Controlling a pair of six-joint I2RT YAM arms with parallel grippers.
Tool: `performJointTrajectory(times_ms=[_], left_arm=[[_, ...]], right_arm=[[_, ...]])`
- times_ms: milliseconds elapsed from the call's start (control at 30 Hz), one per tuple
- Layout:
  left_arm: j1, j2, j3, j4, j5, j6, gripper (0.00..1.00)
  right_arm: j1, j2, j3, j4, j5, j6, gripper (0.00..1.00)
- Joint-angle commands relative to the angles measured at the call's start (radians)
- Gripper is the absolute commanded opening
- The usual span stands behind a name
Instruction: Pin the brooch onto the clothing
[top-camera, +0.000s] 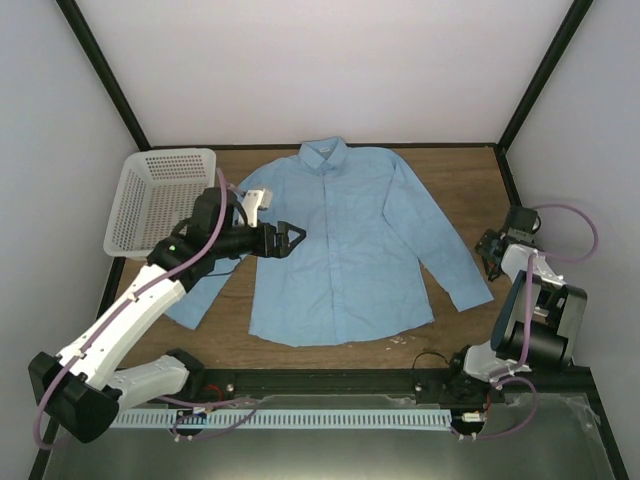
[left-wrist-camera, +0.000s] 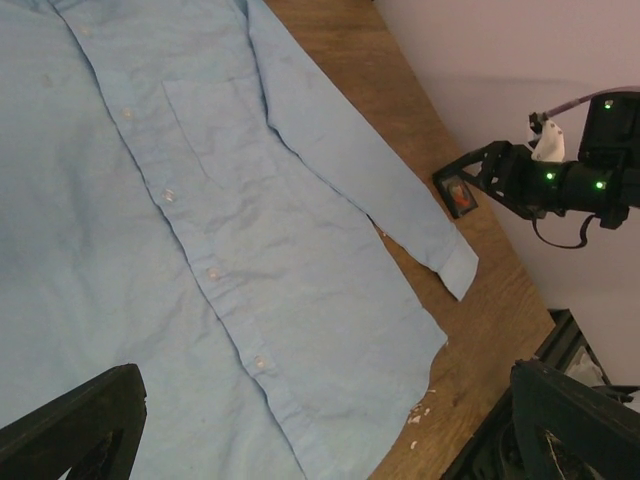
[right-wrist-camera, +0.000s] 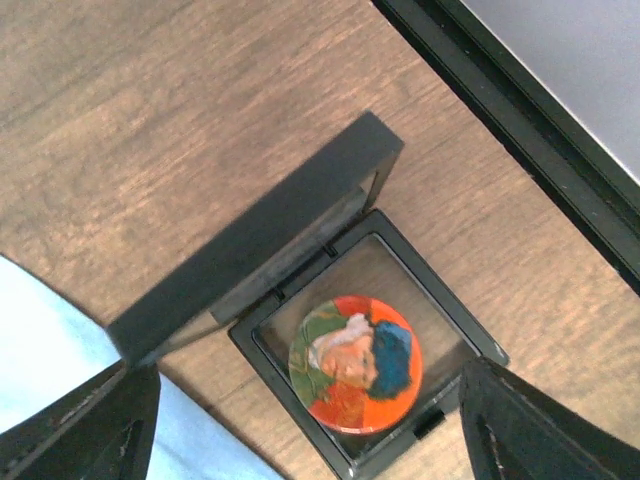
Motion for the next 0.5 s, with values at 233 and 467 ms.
performJointTrajectory(times_ms=[233, 467], left_arm=[[-0.001, -0.01, -0.009, 0.013, 0.038, -0.056, 1.0], [-0.008, -0.01, -0.018, 0.039, 0.05, -0.088, 1.0]], right_arm=[[-0.078, 0.085, -0.014, 0.098, -0.111, -0.032, 0.74], [-0.101, 0.138, 0.009, 0.097, -0.139, -0.029, 0.7]])
